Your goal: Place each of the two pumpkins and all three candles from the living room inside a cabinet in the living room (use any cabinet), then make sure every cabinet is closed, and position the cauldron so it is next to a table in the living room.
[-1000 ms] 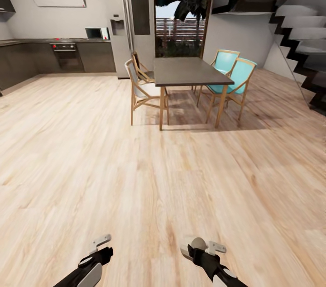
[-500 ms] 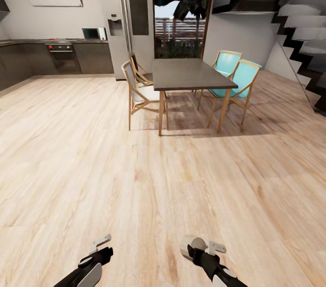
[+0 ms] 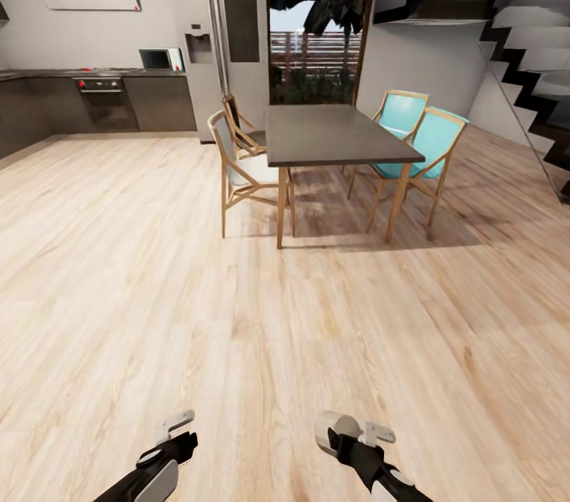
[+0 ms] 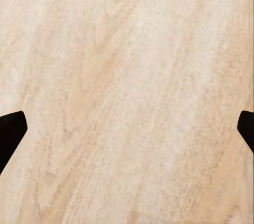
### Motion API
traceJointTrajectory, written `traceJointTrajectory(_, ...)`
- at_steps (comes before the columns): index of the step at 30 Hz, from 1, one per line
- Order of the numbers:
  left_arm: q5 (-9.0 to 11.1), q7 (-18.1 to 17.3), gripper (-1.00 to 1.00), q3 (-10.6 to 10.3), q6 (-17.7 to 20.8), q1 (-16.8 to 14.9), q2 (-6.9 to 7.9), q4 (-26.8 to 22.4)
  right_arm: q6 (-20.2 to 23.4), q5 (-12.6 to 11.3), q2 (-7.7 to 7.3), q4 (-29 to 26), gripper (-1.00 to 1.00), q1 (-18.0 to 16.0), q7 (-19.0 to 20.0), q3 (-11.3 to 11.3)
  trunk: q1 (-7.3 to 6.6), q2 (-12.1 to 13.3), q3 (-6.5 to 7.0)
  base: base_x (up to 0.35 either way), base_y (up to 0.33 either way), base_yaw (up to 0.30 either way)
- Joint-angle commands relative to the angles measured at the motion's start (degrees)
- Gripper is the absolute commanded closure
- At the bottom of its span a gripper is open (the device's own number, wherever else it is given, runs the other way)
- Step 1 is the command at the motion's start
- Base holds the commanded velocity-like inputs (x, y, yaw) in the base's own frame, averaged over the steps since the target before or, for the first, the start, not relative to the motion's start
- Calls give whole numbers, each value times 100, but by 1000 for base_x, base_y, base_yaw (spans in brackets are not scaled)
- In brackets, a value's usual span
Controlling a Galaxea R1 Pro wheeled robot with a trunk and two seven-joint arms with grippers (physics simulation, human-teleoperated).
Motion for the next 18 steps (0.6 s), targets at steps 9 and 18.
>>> traceJointTrajectory(9, 54, 47, -100, -40, 4, -2, 13, -14, -34, -57, -2, 17, 100, -8, 28, 35, 3, -2, -4, 288, 0, 0)
traceJointTrajectory(18, 54, 47, -100, -36, 6, -4, 14, -14, -34, -57, -2, 18, 100, -7, 31, 35, 3, -2, -4, 41, 0, 0)
